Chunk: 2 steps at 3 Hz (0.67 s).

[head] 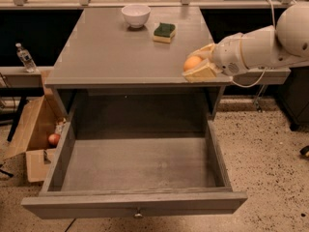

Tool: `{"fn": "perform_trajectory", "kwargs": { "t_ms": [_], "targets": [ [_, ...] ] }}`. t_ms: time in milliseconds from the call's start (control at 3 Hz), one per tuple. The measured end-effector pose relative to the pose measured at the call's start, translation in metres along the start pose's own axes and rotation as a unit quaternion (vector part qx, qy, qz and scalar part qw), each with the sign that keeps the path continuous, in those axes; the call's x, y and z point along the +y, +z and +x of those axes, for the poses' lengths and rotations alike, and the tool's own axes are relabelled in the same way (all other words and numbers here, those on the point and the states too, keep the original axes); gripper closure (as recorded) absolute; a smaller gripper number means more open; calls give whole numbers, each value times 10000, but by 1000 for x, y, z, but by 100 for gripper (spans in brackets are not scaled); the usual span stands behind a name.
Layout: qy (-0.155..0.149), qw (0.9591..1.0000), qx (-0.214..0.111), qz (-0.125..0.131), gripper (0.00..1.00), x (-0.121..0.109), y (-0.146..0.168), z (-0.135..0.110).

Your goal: Pick orange from top drawer and place on counter

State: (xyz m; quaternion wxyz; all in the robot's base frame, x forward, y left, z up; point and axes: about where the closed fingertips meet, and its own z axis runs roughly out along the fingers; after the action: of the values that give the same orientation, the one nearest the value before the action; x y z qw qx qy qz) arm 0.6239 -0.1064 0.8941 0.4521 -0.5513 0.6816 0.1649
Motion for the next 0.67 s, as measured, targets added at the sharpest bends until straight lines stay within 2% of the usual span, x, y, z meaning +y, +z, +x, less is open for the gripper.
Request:
{"fn": "perform_trajectory", "kwargs": {
  "t_ms": [333, 667],
  "targets": [
    [134, 9997, -94, 163, 100, -31, 18, 7],
    [327, 9984, -191, 431, 100, -79, 36, 10]
  ]
}}
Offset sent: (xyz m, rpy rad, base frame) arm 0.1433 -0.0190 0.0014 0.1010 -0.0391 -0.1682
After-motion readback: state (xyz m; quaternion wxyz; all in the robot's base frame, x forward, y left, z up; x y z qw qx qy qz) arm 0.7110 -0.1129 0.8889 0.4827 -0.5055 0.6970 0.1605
